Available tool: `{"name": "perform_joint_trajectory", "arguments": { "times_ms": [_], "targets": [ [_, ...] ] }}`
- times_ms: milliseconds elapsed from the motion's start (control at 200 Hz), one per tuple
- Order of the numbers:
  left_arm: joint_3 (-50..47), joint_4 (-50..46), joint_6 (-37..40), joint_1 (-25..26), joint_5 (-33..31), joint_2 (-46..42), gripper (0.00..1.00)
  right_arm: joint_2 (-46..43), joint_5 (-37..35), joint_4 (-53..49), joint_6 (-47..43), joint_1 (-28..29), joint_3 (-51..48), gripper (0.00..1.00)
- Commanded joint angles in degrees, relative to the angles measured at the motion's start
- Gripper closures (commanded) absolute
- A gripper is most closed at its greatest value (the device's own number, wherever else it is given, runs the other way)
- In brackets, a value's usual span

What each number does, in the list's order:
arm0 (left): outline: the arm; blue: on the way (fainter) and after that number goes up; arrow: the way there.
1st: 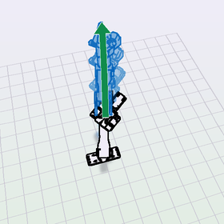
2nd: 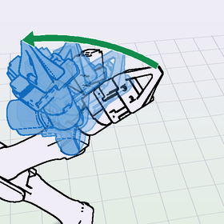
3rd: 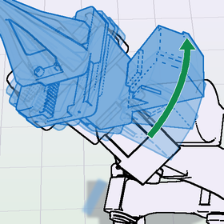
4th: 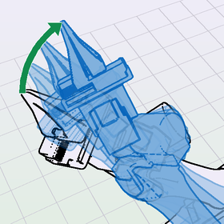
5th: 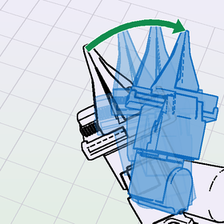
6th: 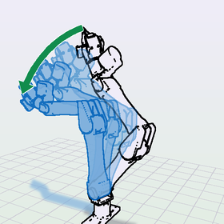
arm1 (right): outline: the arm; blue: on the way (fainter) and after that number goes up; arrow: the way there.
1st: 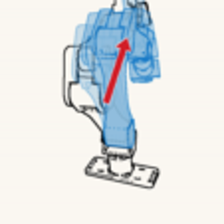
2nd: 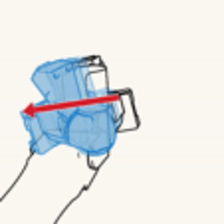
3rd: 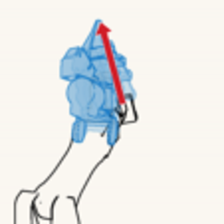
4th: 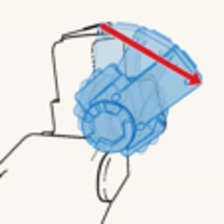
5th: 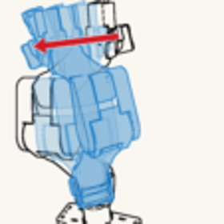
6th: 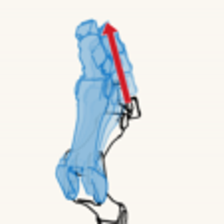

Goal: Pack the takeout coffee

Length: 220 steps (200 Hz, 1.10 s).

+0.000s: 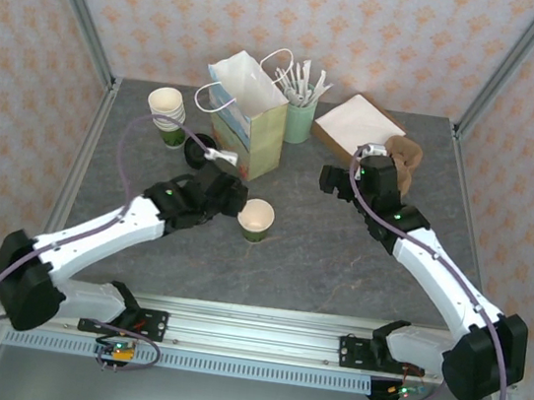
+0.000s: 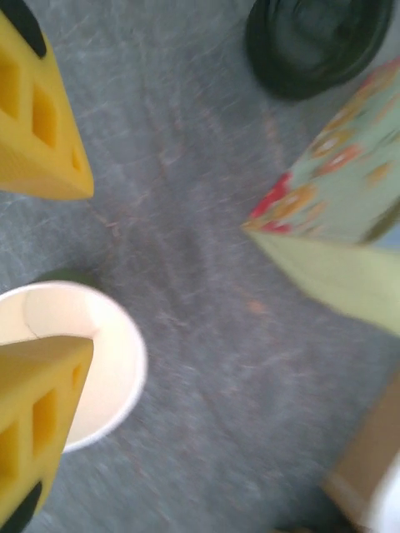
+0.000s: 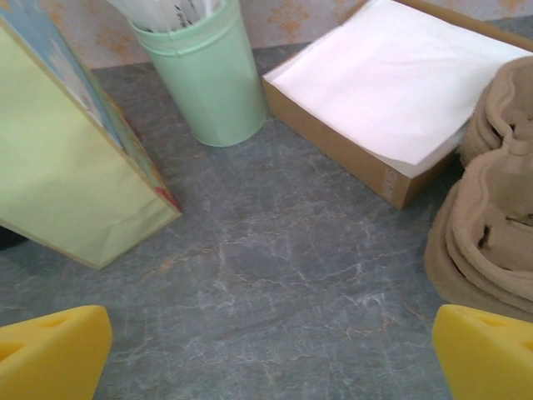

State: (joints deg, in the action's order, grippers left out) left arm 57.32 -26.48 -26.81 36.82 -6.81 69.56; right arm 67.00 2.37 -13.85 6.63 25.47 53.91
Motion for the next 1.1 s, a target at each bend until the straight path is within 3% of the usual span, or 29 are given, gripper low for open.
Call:
{"name": "perform_joint_trajectory", "arguments": {
  "times_ms": [0, 100, 325, 701, 956, 1096],
  "targets": [
    [2.0, -5.3, -1.4, -8.8, -2.6, -2.6, 0.51, -3.7, 4.5, 3.9, 0.3, 0.4, -1.9, 0.0],
    [2.2, -6.4, -2.5, -17.0, 0.1, 0.1, 0.51, -4.0, 4.7, 4.9, 0.7, 0.4, -2.3, 0.01],
    [6.5, -4.0, 0.0, -26.1, 4.7, 11.0, 0.53, -3.1, 4.4, 4.9, 0.6, 0.3, -2.3, 0.01],
    [17.1, -2.4, 2.1, -31.2, 6.1, 29.0, 0.54, -1.0, 4.9, 5.6, 0.5, 0.3, -2.0, 0.01],
    [21.7, -1.8, 2.1, -32.1, 9.0, 35.3, 0.57, -0.3, 5.2, 5.9, 0.8, 0.4, -2.2, 0.01],
    [22.9, -1.9, 2.2, -32.2, 9.1, 36.9, 0.64, -0.5, 4.9, 5.8, 1.0, 0.3, -2.6, 0.01]
  ]
}}
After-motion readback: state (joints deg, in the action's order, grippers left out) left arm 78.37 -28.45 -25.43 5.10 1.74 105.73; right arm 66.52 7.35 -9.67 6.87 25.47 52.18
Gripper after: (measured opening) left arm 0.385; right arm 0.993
